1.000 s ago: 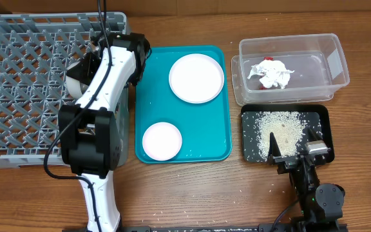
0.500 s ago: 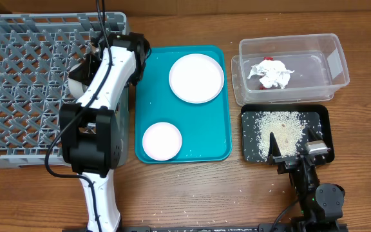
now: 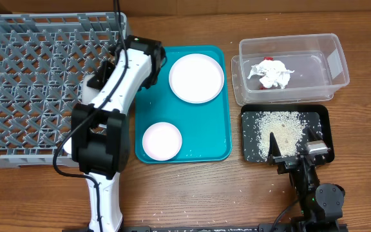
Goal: Sort waste into correct bins and load items into the dishwasher
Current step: 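Reach the left gripper to the pink-rimmed bowl and grasp its rim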
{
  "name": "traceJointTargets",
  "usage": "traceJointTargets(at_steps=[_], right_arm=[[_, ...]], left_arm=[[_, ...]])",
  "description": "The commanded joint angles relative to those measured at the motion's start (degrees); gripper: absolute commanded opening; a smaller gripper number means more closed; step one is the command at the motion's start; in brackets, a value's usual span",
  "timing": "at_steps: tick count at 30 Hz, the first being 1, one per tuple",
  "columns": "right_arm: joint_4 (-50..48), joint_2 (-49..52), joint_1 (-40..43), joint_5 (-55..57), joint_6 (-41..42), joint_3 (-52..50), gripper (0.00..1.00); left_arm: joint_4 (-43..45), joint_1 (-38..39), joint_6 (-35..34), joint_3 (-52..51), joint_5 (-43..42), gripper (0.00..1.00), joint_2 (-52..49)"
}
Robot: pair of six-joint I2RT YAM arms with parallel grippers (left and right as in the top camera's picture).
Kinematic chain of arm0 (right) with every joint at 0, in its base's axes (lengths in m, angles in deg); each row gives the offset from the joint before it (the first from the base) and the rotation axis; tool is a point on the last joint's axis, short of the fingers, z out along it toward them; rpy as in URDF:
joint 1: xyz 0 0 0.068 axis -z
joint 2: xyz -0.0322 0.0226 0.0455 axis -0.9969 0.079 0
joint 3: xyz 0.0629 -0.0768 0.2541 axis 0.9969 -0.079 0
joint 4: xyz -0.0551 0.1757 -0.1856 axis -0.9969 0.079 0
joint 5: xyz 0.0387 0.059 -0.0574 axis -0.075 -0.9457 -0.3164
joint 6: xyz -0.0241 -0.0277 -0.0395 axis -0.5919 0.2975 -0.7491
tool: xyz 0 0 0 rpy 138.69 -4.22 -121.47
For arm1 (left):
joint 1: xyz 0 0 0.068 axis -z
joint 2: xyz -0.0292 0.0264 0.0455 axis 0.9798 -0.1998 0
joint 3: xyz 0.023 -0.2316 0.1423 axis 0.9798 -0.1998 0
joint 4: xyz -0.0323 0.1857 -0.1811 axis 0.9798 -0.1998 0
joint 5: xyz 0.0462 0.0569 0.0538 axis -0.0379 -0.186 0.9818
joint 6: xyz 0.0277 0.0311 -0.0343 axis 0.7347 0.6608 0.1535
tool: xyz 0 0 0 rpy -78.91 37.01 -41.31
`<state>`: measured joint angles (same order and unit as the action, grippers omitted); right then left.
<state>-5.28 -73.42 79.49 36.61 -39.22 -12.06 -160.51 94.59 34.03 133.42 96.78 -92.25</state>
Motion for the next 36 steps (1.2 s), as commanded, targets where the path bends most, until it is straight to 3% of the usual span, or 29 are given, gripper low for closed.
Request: traceJointTargets(at_steps=[1, 2, 5, 6, 9, 10, 11, 14, 17, 19, 20, 21, 26, 33, 36], right_arm=[[-0.5, -0.7, 0.5, 0.1, 0.0, -0.6, 1.00], [-0.5, -0.7, 0.5, 0.1, 0.0, -0.6, 1.00], [-0.5, -0.7, 0.5, 0.1, 0.0, -0.6, 1.00], [-0.5, -0.7, 0.5, 0.1, 0.0, -0.6, 1.00], [-0.5, -0.7, 0.5, 0.1, 0.0, -0.6, 1.00], [-0.5, -0.7, 0.5, 0.1, 0.0, -0.6, 1.00], [-0.5, -0.7, 0.5, 0.1, 0.0, -0.6, 1.00], [-0.5, -0.7, 0.5, 0.1, 0.0, -0.6, 1.00], [-0.5, -0.7, 0.5, 0.1, 0.0, -0.6, 1.00], [-0.5, -0.7, 0.5, 0.1, 0.0, -0.6, 1.00], [-0.5, -0.7, 0.5, 0.1, 0.0, -0.6, 1.00], [-0.5, -0.7, 0.5, 0.1, 0.0, -0.6, 1.00], [-0.5, -0.7, 0.5, 0.1, 0.0, -0.6, 1.00], [-0.5, -0.7, 0.5, 0.1, 0.0, -0.6, 1.00], [-0.5, -0.7, 0.5, 0.1, 0.0, -0.6, 1.00]], left_arm=[[-2.5, 2.1, -0.8, 5.2, -13.5, 0.16, -0.2], [-3.1, 2.5, -0.8, 6.6, -15.0, 0.21, 0.1], [-3.2, 3.5, -0.8, 12.2, -23.2, 0.53, 1.9], [-2.7, 3.5, -0.7, 13.8, -26.5, 0.60, 2.6], [0.0, 3.3, 3.1, 18.2, -41.4, 0.67, 5.2], [0.8, 3.3, 4.9, 19.3, -46.7, 0.95, 6.2], [1.6, 3.3, 7.0, 20.2, -52.5, 1.00, 7.3], [3.0, 3.3, 12.3, 21.6, -66.9, 1.00, 10.7], [4.3, 3.3, 12.3, 21.7, -74.2, 1.00, 13.7], [3.9, 3.3, 13.0, 21.7, -74.4, 0.94, 15.3], [2.1, 3.3, 13.0, 21.7, -74.3, 0.78, 16.2], [0.7, 3.5, 13.0, 21.6, -74.0, 0.74, 16.6], [-6.9, 6.8, 10.7, 19.3, -64.0, 0.73, 17.0], [-3.0, 10.2, -0.9, 1.6, -56.7, 0.65, 17.6], [0.0, 10.0, -1.3, -4.4, -57.8, 0.61, 17.7]])
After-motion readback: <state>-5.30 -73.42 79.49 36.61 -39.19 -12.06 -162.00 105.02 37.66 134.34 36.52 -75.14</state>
